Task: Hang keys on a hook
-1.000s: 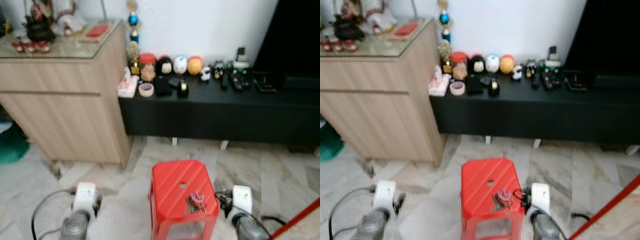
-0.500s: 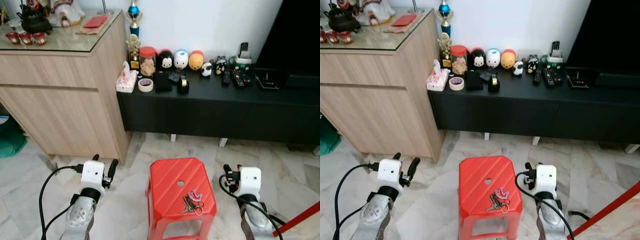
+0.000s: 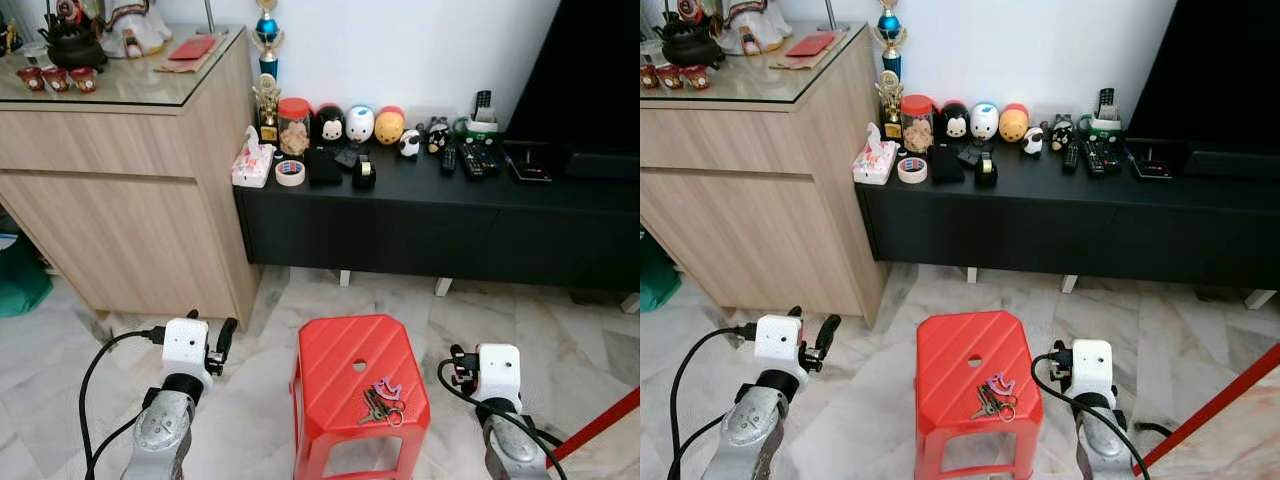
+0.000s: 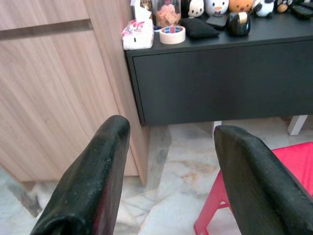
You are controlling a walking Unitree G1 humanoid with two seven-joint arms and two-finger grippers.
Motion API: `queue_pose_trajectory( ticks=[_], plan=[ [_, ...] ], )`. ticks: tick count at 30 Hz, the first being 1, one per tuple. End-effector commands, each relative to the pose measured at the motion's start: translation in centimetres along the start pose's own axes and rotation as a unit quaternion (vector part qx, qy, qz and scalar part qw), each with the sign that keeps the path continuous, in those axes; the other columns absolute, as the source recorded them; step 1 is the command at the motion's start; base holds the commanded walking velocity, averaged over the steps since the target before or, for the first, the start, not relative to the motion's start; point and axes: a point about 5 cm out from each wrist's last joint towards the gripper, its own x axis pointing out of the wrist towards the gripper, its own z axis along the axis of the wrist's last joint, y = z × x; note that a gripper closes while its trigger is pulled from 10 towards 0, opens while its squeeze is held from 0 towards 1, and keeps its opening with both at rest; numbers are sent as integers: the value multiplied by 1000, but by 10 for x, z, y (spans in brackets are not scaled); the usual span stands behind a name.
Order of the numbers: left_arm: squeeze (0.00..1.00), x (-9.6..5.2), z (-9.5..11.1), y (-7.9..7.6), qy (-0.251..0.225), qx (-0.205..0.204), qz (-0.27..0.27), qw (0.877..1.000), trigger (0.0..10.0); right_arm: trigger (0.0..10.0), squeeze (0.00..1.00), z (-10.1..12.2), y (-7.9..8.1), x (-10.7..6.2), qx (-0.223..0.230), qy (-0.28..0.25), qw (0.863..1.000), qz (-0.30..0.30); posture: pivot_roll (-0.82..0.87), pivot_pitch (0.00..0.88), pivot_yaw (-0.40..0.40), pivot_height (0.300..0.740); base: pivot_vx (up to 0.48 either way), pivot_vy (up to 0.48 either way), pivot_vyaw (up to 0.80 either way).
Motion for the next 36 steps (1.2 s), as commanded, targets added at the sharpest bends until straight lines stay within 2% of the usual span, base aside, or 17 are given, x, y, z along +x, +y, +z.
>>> queue_pose_trajectory(
  ticks=[1, 5, 7, 9, 18, 23, 26, 32, 36],
  plan=[
    [0, -2, -2, 0, 14, -12, -4, 1000, 10000, 10000, 0, -3, 0, -1, 0, 11, 1000, -1, 49, 0, -48, 655, 0, 0, 0],
    [0, -4, -5, -4, 34, -23, -18, 999, 10000, 10000, 0, -10, 1, -3, -9, 31, 999, 4, 51, 0, -50, 625, 0, 0, 0],
    [0, -4, -5, -5, 34, -21, -20, 999, 10000, 10000, 0, -9, 2, -4, 8, 23, 1000, 10, 52, 0, -51, 625, 0, 0, 0],
    [0, -5, -6, -7, 42, -24, -24, 999, 10000, 10000, 0, -11, 3, -4, -2, 31, 999, 13, 52, 0, -51, 625, 0, 0, 0],
    [0, -4, -1, -6, 41, -33, -19, 998, 10000, 10000, 0, -18, 6, -5, 17, 55, 998, 25, 59, 0, -53, 625, 0, 0, 0],
    [0, -3, 0, -6, 41, -33, -22, 998, 10000, 10000, 0, -20, 6, -5, 10, 60, 998, 33, 57, 0, -51, 625, 0, 0, 0],
    [0, -1, 2, -7, 39, -37, -23, 998, 10000, 10000, 0, -21, 5, -7, 9, 59, 998, 36, 57, 0, -50, 625, 0, 0, 800],
    [0, 0, 3, -11, 43, -35, -34, 998, 10000, 10000, 0, -24, 4, -7, 27, 67, 997, 35, 58, 0, -47, 625, 92, 0, 133],
    [0, 2, 2, -20, 50, -25, -60, 997, 10000, 10000, 0, -26, 5, -7, 30, 75, 996, 38, 57, 0, -45, 625, 285, 0, 0]
  ],
)
